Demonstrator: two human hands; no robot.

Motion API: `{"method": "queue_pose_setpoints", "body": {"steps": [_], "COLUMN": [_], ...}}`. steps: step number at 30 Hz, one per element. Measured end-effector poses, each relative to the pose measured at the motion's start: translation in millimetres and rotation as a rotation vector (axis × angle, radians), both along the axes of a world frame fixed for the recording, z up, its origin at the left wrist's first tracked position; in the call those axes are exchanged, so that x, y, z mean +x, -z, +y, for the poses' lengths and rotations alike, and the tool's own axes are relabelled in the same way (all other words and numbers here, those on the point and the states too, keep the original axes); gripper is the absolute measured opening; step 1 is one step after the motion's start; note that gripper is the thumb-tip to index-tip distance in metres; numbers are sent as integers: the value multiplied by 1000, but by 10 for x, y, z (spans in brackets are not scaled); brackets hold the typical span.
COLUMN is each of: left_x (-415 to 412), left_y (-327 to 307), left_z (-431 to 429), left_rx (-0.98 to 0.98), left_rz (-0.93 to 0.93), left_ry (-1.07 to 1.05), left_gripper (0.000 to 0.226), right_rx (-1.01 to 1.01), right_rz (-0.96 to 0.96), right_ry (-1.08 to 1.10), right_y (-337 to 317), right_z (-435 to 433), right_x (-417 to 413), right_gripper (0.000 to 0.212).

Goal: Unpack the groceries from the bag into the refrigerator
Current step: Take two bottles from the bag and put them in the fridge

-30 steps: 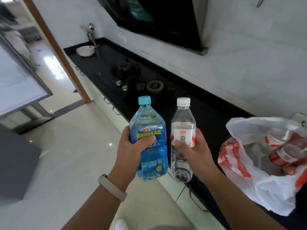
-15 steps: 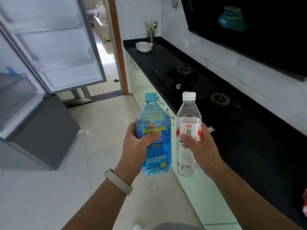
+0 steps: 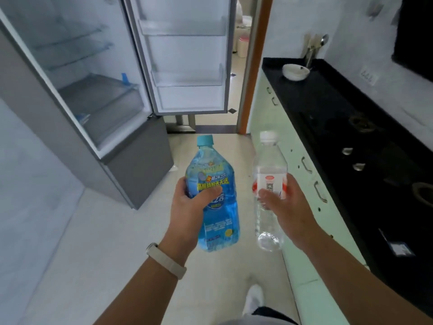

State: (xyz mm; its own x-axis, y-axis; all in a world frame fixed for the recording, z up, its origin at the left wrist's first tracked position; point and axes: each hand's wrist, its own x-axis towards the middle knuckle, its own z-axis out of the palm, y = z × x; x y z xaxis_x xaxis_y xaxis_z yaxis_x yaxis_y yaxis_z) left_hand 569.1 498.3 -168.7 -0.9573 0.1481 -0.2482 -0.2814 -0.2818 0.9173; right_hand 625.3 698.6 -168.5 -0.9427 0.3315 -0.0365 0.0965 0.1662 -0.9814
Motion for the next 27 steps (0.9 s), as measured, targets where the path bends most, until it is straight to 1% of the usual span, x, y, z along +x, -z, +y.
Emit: {"method": "queue_pose_setpoints", "body": {"steps": [3,5,9,12,15,19,23,25,27], "left_x": [-217,-377,-786,-1193,-1623,-2170,-2533,-2654,-2792], "left_y": [41,84,160,172,114,-19,-114,-153,-188], "left_z": [-100,-133,-137,-58,80,308,493,534,561], "left_rx": [-55,-97,-139,-173,-192,-211,-246,-266,-274], "left_rz": [16,18,0,-8,-26,3,37,39,38], "left_ry": [-54,-91,-158,-212,-267,-322,-380,-404,-435], "left_gripper": [54,55,71,70,67,71,73,73,73], "right_rx": [-37,-62,-116,-130,-163,-161,-188,-208,-212], "right_rz": [11,18,24,22,21,31,41,44,38], "right_ry": [-41,-89,-177,-253,-281,-347,-400,-424,-462], "right_y": [83,148,263,297,255,156,122,110,89], "right_z": [-63,-109,-130,-28,171,452,546,537,534], "right_x": [-416,-705,-1363,-1920,-2434,-3089,-3645,-3821,-3964], "right_gripper": [53,53,59,65,62,56,35,37,51]}}
